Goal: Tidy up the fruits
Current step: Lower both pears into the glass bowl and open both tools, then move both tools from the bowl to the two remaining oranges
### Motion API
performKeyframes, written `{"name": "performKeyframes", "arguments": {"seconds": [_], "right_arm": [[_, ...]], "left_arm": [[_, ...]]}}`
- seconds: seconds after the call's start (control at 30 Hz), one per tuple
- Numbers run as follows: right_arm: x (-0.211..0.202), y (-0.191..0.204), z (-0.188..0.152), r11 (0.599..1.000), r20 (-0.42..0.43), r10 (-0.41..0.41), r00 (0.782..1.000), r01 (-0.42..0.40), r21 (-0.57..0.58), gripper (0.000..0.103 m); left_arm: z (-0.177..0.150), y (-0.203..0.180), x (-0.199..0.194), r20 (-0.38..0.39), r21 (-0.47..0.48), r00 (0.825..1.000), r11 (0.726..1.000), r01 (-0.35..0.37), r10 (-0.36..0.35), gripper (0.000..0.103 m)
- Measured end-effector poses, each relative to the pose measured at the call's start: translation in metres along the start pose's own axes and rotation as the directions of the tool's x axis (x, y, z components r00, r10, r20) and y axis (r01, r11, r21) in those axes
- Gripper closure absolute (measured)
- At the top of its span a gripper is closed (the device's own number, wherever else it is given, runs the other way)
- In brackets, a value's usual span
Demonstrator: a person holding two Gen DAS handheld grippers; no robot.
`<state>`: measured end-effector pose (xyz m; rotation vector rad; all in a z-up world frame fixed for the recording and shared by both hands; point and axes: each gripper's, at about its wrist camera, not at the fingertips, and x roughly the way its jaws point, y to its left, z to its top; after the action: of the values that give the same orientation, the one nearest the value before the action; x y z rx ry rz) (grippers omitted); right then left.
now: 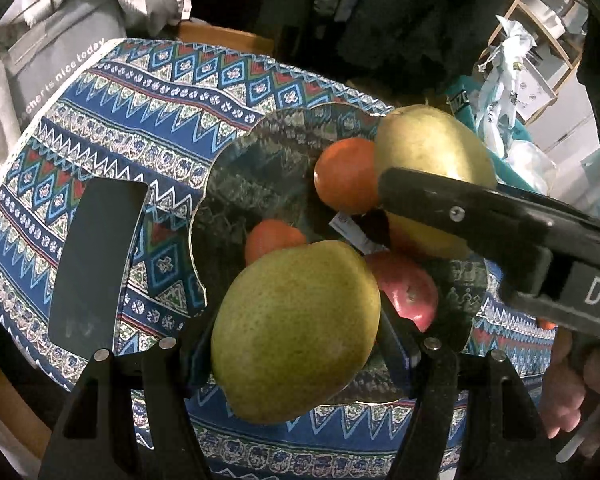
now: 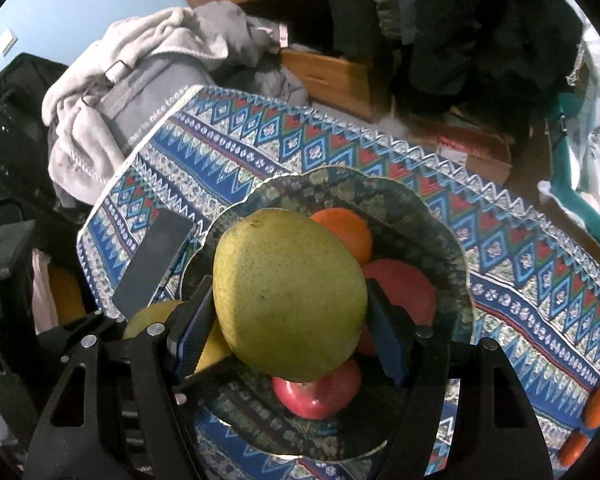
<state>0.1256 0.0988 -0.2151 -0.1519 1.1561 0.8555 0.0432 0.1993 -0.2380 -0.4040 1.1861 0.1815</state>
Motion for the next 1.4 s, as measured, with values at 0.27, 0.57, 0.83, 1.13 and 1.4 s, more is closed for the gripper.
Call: {"name": "performKeyframes", "arguments": {"seconds": [0.27, 0.57, 0.83, 1.13, 1.4], "right_arm": [[0.020, 0.002, -0.002, 1.000, -0.041, 0.005, 0.999, -0.005, -0.002, 0.031], [0.027, 0.005, -0.006, 1.000, -0.059, 0.024, 0.998, -0.025, -0.014, 0.030], [0.001, -0.002, -0.001, 0.998, -0.006, 0.052, 0.999, -0.051, 0.020, 0.031], [-0.045, -0.017, -0.005, 0.999, 0.066, -0.015, 0.998, 0.013, 0.037, 0.031], [-0.084, -0.042, -0.021, 0.993, 0.106, -0.097, 0.990, 0.089, 0.075, 0.031]], "left_arm": [[-0.003, 0.006, 0.014, -0.042, -0.028, 0.999, 1.000, -0.004, 0.002, 0.031], [-0.003, -0.006, -0.003, 0.009, 0.017, 1.000, 1.000, -0.003, 0.003, 0.034], [-0.002, -0.014, -0.018, 0.041, 0.044, 0.999, 0.999, -0.008, 0.006, 0.034], [0.002, -0.031, -0.030, 0.062, 0.066, 0.998, 0.998, 0.002, -0.006, 0.031], [0.003, -0.060, -0.047, 0.091, 0.106, 0.996, 0.994, 0.011, -0.020, 0.023]]}}
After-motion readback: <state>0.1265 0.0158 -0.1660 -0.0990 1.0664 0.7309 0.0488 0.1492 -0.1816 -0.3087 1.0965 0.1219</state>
